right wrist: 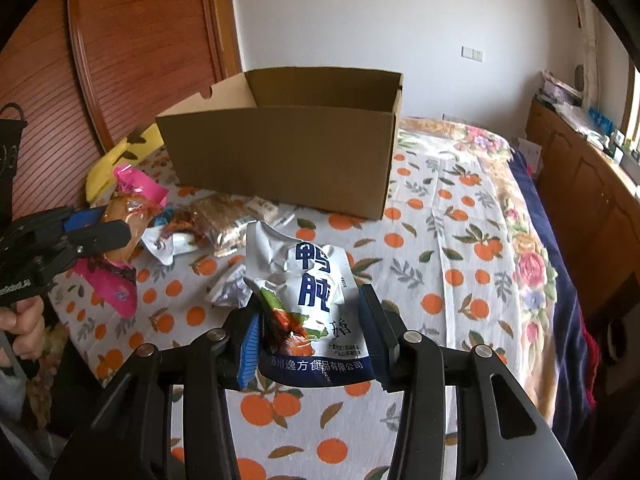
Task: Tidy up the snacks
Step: 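Lift both held snacks and carry them over the cardboard box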
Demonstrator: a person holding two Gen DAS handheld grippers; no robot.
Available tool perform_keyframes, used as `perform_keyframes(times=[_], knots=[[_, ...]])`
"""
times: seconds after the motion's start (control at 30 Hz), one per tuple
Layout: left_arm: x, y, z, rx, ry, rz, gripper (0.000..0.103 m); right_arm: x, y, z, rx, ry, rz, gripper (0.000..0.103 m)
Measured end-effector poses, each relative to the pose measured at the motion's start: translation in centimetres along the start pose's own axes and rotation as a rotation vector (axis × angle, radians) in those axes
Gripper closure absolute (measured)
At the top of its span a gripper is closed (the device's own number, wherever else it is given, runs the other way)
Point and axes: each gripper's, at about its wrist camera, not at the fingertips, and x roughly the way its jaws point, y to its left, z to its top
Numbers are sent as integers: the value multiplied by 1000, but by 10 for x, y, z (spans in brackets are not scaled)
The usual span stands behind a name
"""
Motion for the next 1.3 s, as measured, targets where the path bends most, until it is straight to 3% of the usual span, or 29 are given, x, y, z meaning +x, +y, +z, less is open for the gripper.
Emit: perform_keyframes(times=[0.47,1.03,1.3], knots=[[9,21,43,39,-56,28,68,3,3,36,-41,-44,17,59],[38,59,128,77,-170,-1,68,21,3,123,-116,-167,32,58],[58,94,157,79,-193,49,68,53,6,161,-154,-193,50,58]])
